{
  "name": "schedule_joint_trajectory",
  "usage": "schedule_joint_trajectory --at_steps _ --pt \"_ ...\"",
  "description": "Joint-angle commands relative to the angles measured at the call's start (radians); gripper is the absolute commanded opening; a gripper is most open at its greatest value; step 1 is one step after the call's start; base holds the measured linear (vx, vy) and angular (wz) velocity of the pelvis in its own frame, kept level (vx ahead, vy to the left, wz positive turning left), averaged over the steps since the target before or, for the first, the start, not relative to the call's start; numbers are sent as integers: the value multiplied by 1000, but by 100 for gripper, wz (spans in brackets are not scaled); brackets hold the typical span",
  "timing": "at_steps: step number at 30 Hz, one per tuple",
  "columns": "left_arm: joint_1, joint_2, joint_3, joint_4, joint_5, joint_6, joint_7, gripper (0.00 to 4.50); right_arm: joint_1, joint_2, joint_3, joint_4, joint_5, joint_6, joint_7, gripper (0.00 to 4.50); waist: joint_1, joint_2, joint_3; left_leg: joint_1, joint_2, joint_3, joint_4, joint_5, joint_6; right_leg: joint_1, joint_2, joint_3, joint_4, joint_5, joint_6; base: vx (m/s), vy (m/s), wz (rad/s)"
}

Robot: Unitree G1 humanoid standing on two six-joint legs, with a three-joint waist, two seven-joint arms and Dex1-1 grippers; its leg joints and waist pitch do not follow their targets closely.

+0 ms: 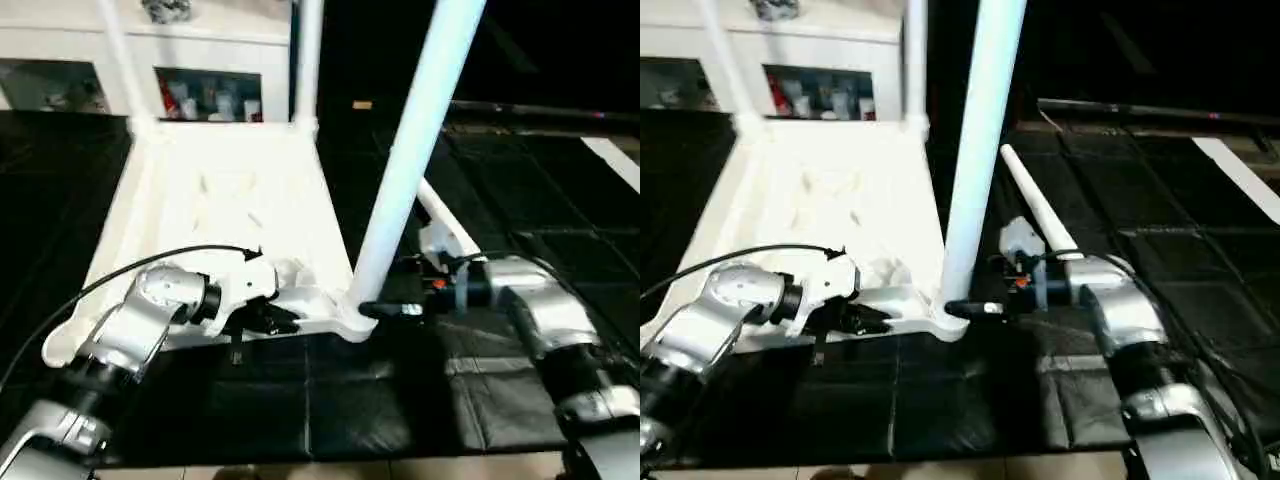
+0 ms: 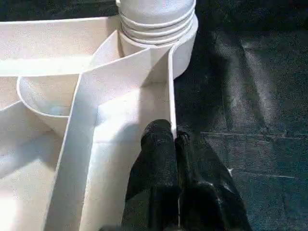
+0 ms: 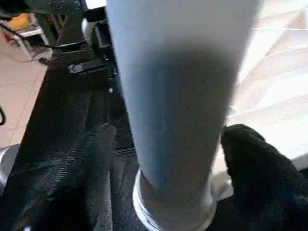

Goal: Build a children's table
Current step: Rotate leg to tighten

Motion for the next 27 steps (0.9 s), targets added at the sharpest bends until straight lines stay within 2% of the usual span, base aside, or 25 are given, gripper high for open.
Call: schedule_joint_trajectory --at_steps 1,8,9,14,16,23,27 --pt "-26 -9 -22 8 19 -32 -11 0 -20 -7 7 29 -20 -34 17 331 -7 -3 -69 9 28 1 -71 -223 14 48 -70 52 -73 -327 -177 0 0 0" --pt "-32 -11 -24 35 17 -60 -13 0 -32 -2 16 80 -28 -51 45 265 -6 -2 -70 8 29 0 -72 -216 12 50 -70 52 -70 -324 -176 0 0 0" --pt "-32 -10 -24 37 17 -62 -13 0 -33 -2 17 87 -29 -56 46 255 -5 2 -71 9 29 0 -71 -216 12 49 -71 52 -70 -321 -178 0 0 0" --pt "-35 -11 -25 52 19 -74 -16 0 -44 9 19 125 -29 -72 46 226 -6 3 -70 8 28 0 -71 -224 10 50 -69 52 -69 -312 -186 0 0 0" --pt "-37 -12 -25 53 18 -71 -16 0 -43 17 19 133 -28 -72 48 203 -5 6 -70 8 29 -1 -73 -232 7 51 -70 51 -70 -319 -187 0 0 0" --pt "-35 -11 -22 64 19 -73 -11 0 -35 24 21 135 -25 -79 53 193 -4 8 -70 10 29 -2 -73 -245 3 50 -69 52 -72 -327 -186 0 0 0" --pt "-31 -26 4 61 11 -17 38 0 -3 41 10 106 -8 -68 25 193 -5 8 -69 11 30 -1 -74 -248 2 50 -69 52 -71 -316 -192 0 0 0"
